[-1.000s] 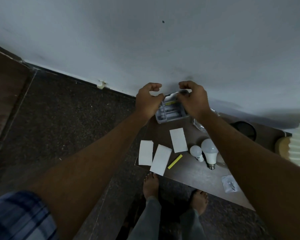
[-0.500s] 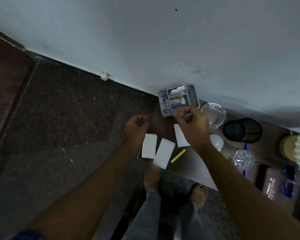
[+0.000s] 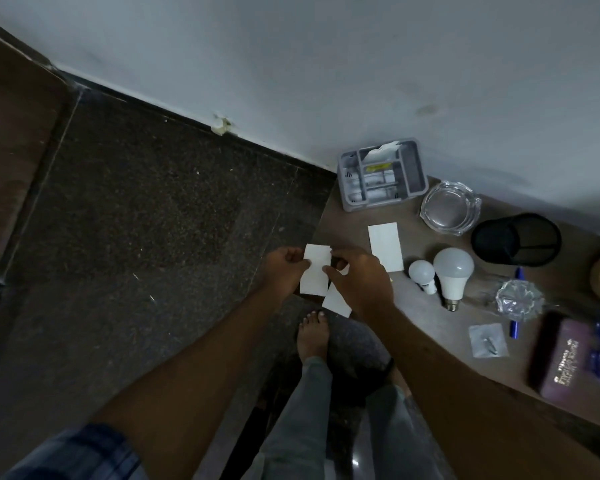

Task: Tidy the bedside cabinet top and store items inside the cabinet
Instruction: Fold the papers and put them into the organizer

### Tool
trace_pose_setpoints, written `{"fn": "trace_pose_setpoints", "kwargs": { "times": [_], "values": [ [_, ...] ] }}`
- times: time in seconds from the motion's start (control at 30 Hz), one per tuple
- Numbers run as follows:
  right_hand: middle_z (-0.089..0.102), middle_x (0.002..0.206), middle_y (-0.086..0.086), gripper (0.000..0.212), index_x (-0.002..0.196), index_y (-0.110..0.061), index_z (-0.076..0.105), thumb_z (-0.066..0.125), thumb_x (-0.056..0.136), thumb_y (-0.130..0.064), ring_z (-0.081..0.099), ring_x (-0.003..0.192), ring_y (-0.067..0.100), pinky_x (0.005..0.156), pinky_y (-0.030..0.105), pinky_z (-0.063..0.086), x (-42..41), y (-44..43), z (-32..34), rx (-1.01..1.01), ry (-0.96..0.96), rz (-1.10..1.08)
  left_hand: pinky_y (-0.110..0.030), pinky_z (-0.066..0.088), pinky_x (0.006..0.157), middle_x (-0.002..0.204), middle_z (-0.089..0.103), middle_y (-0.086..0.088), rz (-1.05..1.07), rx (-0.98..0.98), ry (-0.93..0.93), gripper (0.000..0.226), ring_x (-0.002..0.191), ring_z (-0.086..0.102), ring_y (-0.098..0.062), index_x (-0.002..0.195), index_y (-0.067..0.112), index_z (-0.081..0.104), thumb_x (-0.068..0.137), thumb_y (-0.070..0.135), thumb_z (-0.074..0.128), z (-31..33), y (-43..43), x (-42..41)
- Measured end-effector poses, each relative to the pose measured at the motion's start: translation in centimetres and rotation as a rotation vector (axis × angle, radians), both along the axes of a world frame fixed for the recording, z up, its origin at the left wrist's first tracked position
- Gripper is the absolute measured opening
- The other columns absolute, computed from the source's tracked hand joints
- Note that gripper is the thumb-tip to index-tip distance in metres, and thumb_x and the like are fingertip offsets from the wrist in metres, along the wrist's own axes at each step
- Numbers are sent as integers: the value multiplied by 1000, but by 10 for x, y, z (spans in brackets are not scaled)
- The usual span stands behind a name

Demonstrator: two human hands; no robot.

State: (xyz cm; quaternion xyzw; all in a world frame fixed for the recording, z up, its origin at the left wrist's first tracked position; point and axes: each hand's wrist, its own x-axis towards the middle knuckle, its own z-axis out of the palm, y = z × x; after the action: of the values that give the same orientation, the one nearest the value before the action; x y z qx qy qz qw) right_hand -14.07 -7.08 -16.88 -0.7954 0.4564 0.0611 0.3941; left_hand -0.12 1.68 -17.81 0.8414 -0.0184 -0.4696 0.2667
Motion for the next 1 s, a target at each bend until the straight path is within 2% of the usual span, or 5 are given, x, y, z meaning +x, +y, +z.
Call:
{"fn": "trace_pose_setpoints", "kwargs": {
  "times": [0.07,0.27,0.67,0.83,1.0],
  "values": [
    [67,124,-1,43,129,-25,66,67,91,-44,65,106,19,91,37,56,2,2,-2,-43,41,56,-33,57,71,121,72,-15,-8,-8,16,29,104,70,-30,120,6,70,92,16,73,-1,0,3],
    [58,142,1,48,144,-26,54,58,98,-41,61,120,21,100,39,54,6,14,-8,-69,155,192,-48,58,97,118,74,-17,-22,-31,53,27,105,71,-31,115,3,73,92,17,73,1,4,9],
    [63,133,3,45,138,-21,59,63,96,-37,63,113,20,95,33,54,31,26,-20,-78,33,108,-40,61,82,111,75,-19,-29,-64,53,19,93,72,-27,103,2,75,93,17,73,4,14,22],
    [59,96,-18,42,122,-24,60,79,84,-27,56,81,-2,74,16,51,26,11,-9,149,-189,-182,-49,61,89,112,74,-19,6,-173,74,21,103,72,-34,109,1,72,96,16,69,18,13,25],
    [72,115,-7,51,130,-18,61,80,84,-27,70,94,8,73,19,55,7,-24,15,466,-264,-274,-44,63,87,113,75,-13,-1,-270,148,28,103,73,-27,118,4,71,95,19,70,44,-6,9]
  ]
}}
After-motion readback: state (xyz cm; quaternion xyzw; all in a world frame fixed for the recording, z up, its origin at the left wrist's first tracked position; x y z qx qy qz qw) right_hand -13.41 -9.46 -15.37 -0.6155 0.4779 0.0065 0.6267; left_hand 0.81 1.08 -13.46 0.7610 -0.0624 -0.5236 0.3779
